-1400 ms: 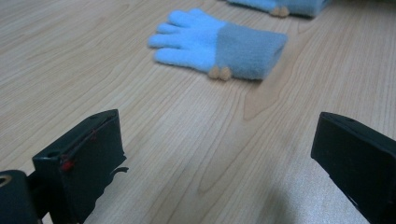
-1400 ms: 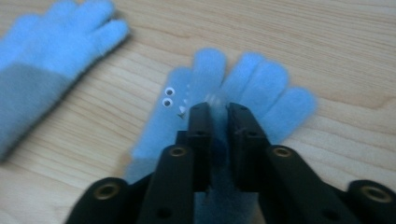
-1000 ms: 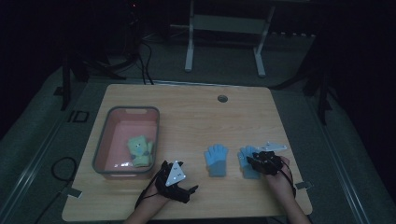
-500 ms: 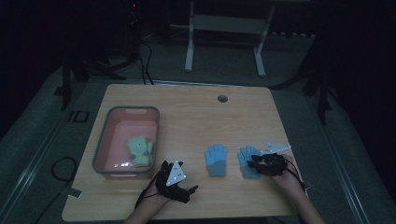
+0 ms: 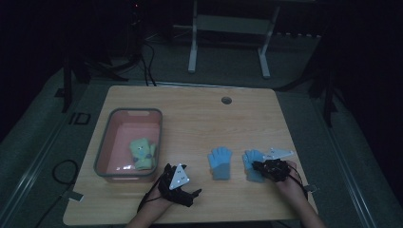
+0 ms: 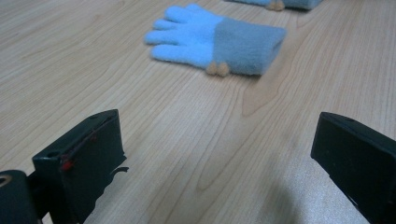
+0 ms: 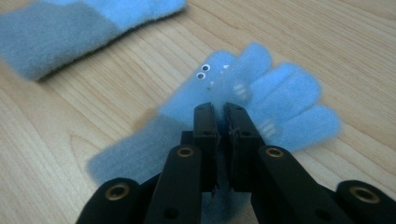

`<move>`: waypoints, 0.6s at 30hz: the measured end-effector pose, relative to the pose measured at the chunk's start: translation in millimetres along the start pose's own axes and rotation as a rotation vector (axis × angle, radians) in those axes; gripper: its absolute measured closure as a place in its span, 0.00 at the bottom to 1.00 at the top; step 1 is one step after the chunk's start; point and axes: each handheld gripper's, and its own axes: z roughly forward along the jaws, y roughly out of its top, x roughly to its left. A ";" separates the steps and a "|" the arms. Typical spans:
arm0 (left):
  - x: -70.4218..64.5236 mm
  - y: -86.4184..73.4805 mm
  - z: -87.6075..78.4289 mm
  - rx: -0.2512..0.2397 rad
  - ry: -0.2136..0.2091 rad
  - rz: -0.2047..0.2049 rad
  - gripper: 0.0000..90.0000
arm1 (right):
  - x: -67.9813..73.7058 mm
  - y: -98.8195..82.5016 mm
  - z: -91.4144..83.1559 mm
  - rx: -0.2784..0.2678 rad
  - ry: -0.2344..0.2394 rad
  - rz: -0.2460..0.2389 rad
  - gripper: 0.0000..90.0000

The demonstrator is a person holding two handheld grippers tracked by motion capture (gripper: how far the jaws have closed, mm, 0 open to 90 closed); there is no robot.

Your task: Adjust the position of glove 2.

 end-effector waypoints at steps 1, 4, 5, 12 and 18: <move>0.1 0.0 -0.1 0.003 0.002 0.003 0.03 | 0.7 0.9 -0.3 0.004 -0.006 -0.004 0.95; 0.1 0.0 -0.1 0.001 0.001 0.002 0.03 | 1.3 4.4 -2.9 0.004 -0.006 0.037 0.96; 0.1 0.0 0.0 0.002 0.001 0.002 0.03 | 2.0 6.3 -4.4 0.001 -0.010 0.042 0.96; 0.1 0.0 -0.2 -0.003 -0.003 -0.001 0.03 | 7.6 34.1 -27.1 -0.071 -0.019 0.077 0.96; 0.5 0.0 -0.4 -0.004 -0.003 0.000 0.03 | 16.7 61.9 -45.8 -0.130 -0.036 0.071 0.96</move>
